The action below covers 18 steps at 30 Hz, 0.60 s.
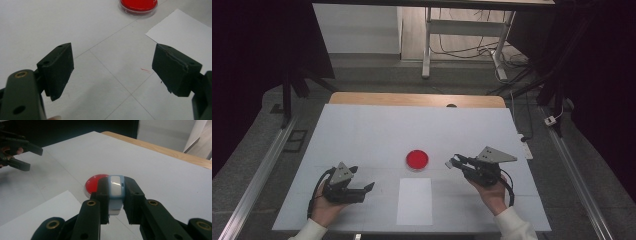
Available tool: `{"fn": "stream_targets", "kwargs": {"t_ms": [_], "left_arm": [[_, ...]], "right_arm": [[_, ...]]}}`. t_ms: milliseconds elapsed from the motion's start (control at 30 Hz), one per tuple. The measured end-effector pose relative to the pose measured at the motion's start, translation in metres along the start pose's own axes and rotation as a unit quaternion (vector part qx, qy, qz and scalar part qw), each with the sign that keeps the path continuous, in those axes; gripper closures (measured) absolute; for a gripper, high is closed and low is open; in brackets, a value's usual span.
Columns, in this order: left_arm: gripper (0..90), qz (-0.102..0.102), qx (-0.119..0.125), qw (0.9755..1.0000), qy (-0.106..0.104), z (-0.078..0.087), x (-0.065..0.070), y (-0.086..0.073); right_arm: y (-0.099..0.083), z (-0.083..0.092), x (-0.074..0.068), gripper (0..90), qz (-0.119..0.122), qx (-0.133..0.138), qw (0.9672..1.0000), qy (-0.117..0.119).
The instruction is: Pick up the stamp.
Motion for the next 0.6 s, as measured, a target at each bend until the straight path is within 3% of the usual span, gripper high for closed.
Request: {"fn": "stream_targets", "kwargs": {"t_ms": [600], "left_arm": [[17.7,-0.002,0.002,1.0,0.0,-0.001,0.001,0.001]], "right_arm": [[-0.002,-0.011,-0.02,75.1,0.001,0.0,0.9998,0.022]]}}
Point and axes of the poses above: each handheld gripper's, and its own axes: z roughly backward along the jaws, y roughly out of its top, x roughly to its right, the point moved 2 cm from there along -z, roughly forward along the jaws, and after that the axes turned 7 degrees about -y, right-handed, at the moved point
